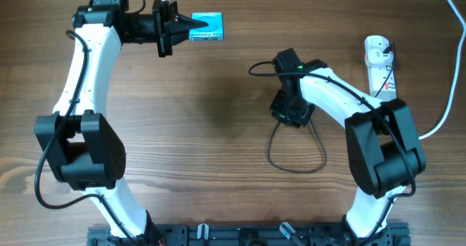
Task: Plug charger to phone and switch on socket
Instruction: 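Lower the right gripper and close on the USB-C connector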
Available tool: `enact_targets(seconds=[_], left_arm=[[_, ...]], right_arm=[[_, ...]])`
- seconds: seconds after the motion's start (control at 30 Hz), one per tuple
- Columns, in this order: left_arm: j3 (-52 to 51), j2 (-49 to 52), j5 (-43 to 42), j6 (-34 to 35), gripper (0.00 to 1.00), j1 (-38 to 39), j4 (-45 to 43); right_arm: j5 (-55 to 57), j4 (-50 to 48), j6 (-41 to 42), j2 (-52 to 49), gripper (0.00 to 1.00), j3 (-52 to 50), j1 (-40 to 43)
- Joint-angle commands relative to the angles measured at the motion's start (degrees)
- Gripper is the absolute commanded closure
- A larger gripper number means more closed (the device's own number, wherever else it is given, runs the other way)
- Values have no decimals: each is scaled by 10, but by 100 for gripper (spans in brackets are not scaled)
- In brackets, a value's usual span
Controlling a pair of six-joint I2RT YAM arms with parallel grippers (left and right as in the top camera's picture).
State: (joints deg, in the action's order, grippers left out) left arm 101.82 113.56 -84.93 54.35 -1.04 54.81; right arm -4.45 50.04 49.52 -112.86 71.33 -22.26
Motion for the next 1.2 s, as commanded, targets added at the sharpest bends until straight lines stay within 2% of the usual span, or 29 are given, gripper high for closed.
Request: enact_targets(seconds=[0.0,0.13,0.43,1.17], left_arm=[[2,-14,-16,1,96,-2,-2],[2,-14,-16,1,96,-2,-2],[2,-14,-16,1,96,-2,-2],[2,-14,-16,1,96,-2,-2]], right_arm=[[0,-16,6,-21,64,-18,-4],[0,-19,6,-21,69,-18,-4],[0,-21,10,-21,69,-18,-4],[0,-25,17,-21,85,-18,-4]])
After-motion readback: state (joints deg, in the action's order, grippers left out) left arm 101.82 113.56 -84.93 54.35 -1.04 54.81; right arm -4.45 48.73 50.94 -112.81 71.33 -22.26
